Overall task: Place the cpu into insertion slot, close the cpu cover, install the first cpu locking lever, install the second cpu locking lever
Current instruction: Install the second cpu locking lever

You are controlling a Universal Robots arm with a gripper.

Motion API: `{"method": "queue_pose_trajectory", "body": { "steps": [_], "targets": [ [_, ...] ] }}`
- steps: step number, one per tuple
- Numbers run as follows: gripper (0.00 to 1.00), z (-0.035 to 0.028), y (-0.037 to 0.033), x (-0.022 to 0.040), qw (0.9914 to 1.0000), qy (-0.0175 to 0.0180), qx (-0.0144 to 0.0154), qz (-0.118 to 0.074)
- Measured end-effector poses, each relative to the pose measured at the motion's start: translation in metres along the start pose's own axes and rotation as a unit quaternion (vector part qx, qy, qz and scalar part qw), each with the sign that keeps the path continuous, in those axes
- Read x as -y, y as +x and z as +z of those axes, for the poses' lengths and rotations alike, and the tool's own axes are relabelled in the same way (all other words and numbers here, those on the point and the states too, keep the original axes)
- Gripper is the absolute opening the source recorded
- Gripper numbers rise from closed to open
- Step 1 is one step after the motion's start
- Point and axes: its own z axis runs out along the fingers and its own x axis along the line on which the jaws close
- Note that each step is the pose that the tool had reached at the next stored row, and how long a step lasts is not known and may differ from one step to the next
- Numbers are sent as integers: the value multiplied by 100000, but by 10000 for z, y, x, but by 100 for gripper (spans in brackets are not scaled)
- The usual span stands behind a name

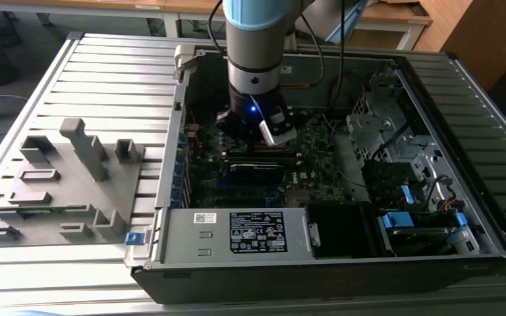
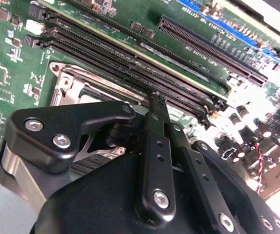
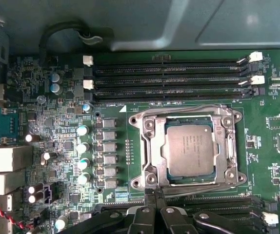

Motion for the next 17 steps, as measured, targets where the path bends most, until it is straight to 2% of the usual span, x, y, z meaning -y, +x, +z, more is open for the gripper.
{"method": "queue_pose_trajectory", "body": {
  "steps": [3, 5, 11, 15, 17],
  "targets": [
    [11, 10, 5, 10, 99998, -593, -31, 38],
    [11, 12, 15, 13, 99994, -1120, -62, 69],
    [11, 16, 54, 21, 99976, -2191, -123, 117],
    [11, 28, 59, 30, 99968, -2534, -163, 144],
    [11, 42, 61, 33, 99958, -2891, -145, 160]
  ]
}}
